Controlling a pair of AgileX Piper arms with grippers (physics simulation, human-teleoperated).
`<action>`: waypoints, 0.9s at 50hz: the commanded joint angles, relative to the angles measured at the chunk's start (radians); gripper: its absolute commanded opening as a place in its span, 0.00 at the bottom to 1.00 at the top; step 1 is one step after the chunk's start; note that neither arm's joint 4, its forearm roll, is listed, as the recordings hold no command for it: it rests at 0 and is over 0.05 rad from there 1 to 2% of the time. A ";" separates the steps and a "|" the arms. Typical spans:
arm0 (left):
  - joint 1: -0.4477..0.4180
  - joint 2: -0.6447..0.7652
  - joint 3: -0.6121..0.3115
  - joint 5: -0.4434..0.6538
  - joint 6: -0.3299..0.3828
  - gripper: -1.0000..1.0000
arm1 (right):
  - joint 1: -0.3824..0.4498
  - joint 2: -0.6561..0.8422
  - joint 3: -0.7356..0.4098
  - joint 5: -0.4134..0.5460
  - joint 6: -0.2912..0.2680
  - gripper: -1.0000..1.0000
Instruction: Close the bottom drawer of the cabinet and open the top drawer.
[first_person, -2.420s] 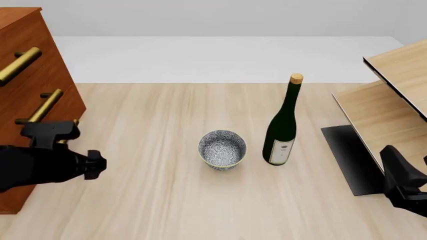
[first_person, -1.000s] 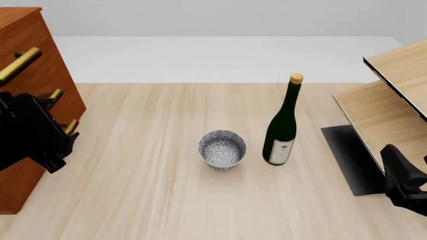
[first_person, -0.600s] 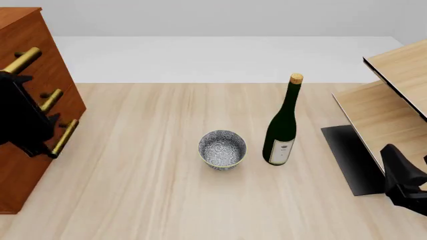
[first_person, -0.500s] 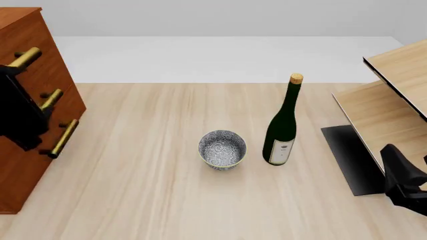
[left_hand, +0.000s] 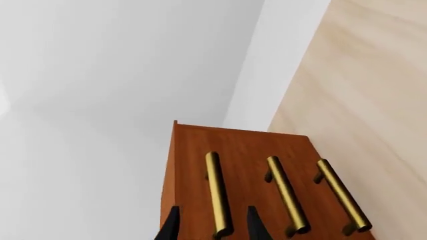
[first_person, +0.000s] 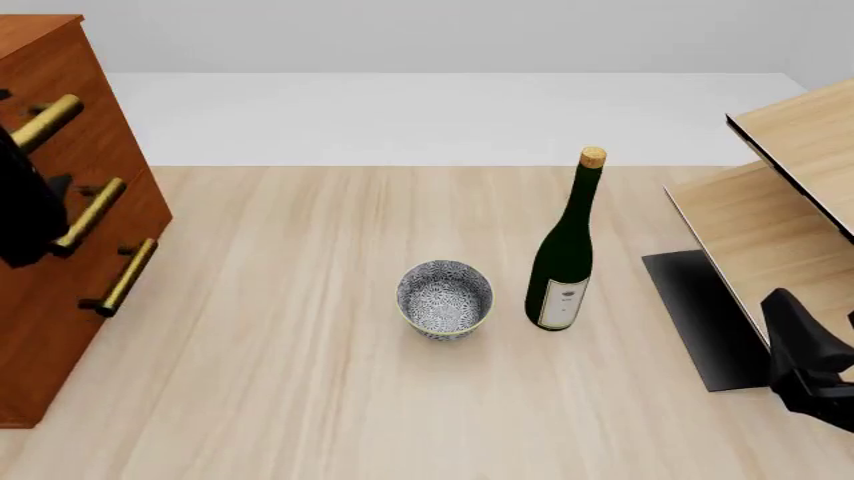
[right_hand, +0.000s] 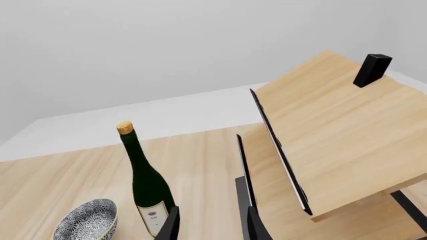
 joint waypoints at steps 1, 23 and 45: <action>0.034 0.007 0.027 -0.048 0.061 1.00 | 0.000 -0.005 0.000 0.005 0.000 1.00; 0.060 0.013 0.112 -0.115 0.154 1.00 | -0.002 -0.002 0.000 0.001 -0.001 1.00; 0.109 0.030 0.138 -0.180 0.222 1.00 | -0.005 0.020 0.001 -0.019 0.005 1.00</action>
